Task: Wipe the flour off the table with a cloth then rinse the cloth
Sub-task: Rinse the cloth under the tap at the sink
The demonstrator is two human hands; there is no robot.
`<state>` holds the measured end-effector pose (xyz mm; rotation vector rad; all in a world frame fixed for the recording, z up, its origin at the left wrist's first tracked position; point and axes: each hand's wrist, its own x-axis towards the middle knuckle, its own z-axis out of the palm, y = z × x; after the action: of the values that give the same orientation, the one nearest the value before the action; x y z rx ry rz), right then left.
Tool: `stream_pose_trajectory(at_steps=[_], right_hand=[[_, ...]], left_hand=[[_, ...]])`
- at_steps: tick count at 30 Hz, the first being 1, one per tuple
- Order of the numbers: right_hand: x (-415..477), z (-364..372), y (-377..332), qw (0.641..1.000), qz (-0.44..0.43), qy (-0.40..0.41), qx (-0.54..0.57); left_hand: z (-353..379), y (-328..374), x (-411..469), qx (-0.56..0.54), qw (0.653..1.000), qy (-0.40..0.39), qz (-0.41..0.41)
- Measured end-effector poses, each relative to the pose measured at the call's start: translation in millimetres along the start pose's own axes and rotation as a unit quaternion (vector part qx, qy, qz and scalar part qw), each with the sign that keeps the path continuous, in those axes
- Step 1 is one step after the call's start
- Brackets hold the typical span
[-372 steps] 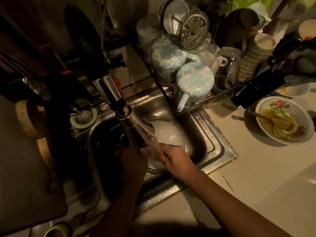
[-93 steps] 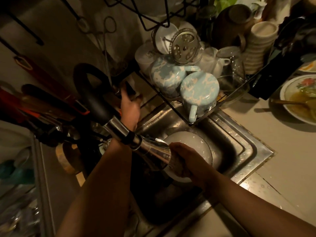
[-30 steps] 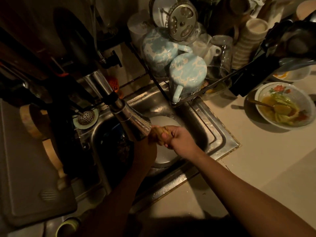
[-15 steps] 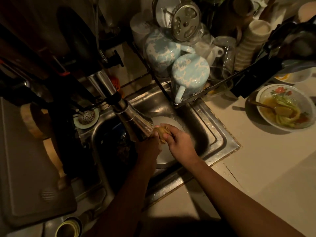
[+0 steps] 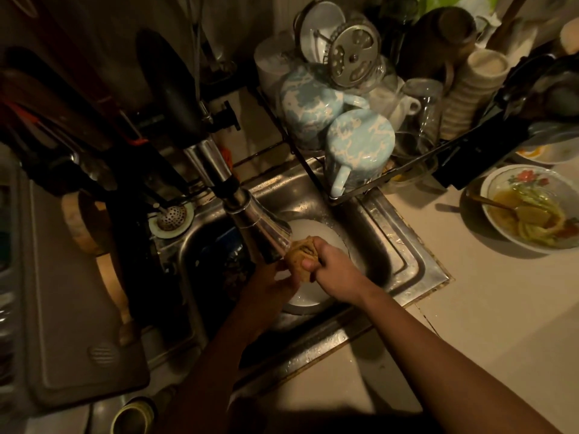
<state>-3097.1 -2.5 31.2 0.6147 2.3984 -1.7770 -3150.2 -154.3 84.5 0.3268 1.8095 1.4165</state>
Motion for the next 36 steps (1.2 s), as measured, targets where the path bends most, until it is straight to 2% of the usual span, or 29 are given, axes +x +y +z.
stream_pose_trajectory(at_steps=[4,6,8,9,11,12,14,16,19,20,23,25,29,31,33,36], right_hand=[[-4.5,-1.5,1.9,0.998,-0.003,-0.061,-0.005],[-8.3,-7.7,1.6,0.993,0.000,-0.111,0.045],[-12.3,-15.0,-3.1,0.979,0.020,-0.156,0.130],[-13.6,-16.9,-2.9,0.967,0.028,-0.173,0.183],[-15.4,-17.6,-4.8,0.936,0.007,-0.207,0.286],[-14.5,-15.1,-2.6,0.919,-0.001,-0.225,0.323],[-12.4,-10.1,0.3,0.910,0.005,-0.223,0.349],[-9.9,-10.0,5.8,0.929,0.024,-0.183,0.319],[-10.7,-11.2,7.9,0.954,0.008,-0.153,0.257],[-11.4,-12.1,7.1,0.962,0.007,-0.143,0.232],[-14.0,-11.9,10.8,0.986,-0.005,-0.102,0.134],[-15.9,-7.0,14.5,0.994,-0.023,-0.068,0.080],[-18.2,8.5,11.0,0.994,-0.095,0.055,0.009],[-17.8,11.6,12.2,0.984,-0.142,0.100,-0.028],[-18.9,12.1,14.3,0.968,-0.200,0.143,-0.052],[-21.5,14.5,14.9,0.941,-0.264,0.203,-0.064]], left_hand=[[-15.3,-12.6,9.6,0.181,0.980,-0.022,0.080],[-22.1,-14.0,15.4,0.371,0.921,-0.039,0.112],[-19.4,-8.9,14.8,0.531,0.836,-0.028,0.136],[-13.1,-4.5,12.3,0.575,0.802,-0.012,0.164],[-2.8,-4.4,10.0,0.578,0.776,0.032,0.250],[-0.3,-7.5,11.1,0.564,0.776,0.054,0.278],[-3.5,-15.4,19.2,0.554,0.791,0.080,0.245],[-5.2,-24.1,26.8,0.576,0.786,0.104,0.199],[1.1,-26.0,26.6,0.559,0.788,0.135,0.220],[3.1,-27.7,25.0,0.531,0.804,0.127,0.236],[8.0,-20.4,10.0,0.359,0.903,0.064,0.228],[8.4,-23.0,9.2,0.288,0.936,0.050,0.196],[21.3,-23.2,15.9,0.243,0.943,0.133,0.183],[28.6,-18.5,15.6,0.250,0.929,0.191,0.194],[35.6,-16.3,17.2,0.238,0.930,0.229,0.161],[47.5,-8.1,16.7,0.131,0.948,0.256,0.136]])
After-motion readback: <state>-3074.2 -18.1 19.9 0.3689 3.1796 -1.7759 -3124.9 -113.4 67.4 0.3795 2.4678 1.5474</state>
